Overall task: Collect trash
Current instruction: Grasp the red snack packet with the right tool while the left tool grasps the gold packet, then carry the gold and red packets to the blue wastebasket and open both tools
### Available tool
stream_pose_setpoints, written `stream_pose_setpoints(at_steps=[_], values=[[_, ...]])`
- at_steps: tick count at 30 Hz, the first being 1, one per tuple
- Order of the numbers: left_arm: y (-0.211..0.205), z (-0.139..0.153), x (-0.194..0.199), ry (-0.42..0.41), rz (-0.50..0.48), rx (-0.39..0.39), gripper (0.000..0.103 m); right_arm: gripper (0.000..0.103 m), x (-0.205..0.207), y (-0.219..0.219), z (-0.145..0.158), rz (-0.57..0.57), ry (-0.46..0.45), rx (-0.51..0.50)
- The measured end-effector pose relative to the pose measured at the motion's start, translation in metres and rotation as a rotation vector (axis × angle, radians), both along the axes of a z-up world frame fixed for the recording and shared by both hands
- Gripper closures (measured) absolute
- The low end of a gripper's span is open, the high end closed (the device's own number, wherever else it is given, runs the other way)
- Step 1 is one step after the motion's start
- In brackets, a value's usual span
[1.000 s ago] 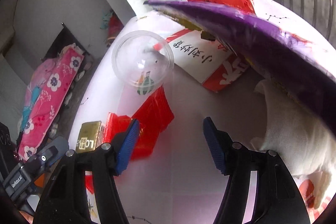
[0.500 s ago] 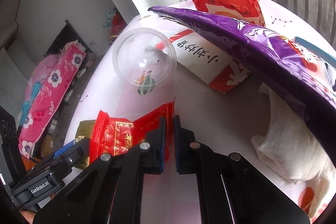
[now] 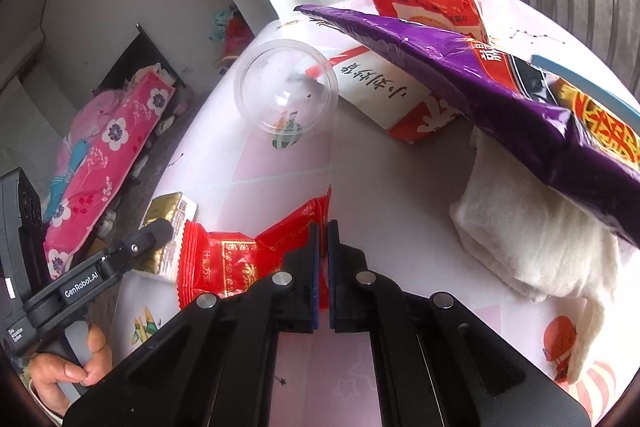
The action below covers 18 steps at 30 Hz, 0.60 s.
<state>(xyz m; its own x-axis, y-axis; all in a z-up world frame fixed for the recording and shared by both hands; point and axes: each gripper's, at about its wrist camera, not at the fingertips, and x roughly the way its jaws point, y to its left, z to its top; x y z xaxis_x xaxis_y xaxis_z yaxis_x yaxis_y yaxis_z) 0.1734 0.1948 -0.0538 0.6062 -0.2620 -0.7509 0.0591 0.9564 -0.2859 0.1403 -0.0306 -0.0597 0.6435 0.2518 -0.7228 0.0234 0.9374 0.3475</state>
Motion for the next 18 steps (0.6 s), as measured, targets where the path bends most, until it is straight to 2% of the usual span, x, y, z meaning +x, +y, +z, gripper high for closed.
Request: stream_pose_setpoints(at_steps=[11,18], values=[[0.013,0.037,-0.040,-0.090,0.080,-0.042,0.051,0.102,-0.025,0.006,0.014,0.103,-0.032,-0.036],[0.008,0.074,-0.067,-0.189,0.084,-0.052,0.051,0.102,-0.044,0.018,0.037,0.156,-0.129,-0.080]])
